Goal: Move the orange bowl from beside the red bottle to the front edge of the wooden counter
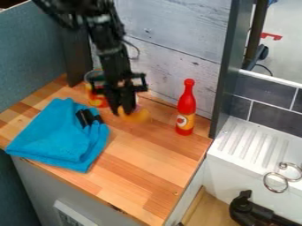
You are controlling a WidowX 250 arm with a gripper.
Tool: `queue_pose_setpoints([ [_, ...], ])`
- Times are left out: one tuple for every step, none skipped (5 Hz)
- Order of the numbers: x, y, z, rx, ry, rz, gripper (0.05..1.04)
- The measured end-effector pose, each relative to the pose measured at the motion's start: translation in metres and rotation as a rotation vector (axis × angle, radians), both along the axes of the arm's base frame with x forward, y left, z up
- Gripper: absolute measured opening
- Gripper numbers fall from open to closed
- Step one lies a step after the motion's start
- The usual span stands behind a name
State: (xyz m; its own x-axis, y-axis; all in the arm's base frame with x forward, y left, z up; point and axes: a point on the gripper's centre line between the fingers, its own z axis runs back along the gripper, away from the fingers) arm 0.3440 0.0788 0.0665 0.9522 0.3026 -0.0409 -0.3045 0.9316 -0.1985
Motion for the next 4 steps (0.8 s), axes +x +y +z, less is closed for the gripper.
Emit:
queue_pose_setpoints([
  [-0.042,-0.004,0.027,0.045,0.044,-0.041,0.242],
  [-0.079,-0.011,0.028,0.035,0.154,-0.091,0.239],
  [-0.1,-0.041,0.01,-0.057,0.206,-0.257,0.239],
  [-0.102,-0.061,-0.017,-0.099,0.198,-0.343,0.239],
])
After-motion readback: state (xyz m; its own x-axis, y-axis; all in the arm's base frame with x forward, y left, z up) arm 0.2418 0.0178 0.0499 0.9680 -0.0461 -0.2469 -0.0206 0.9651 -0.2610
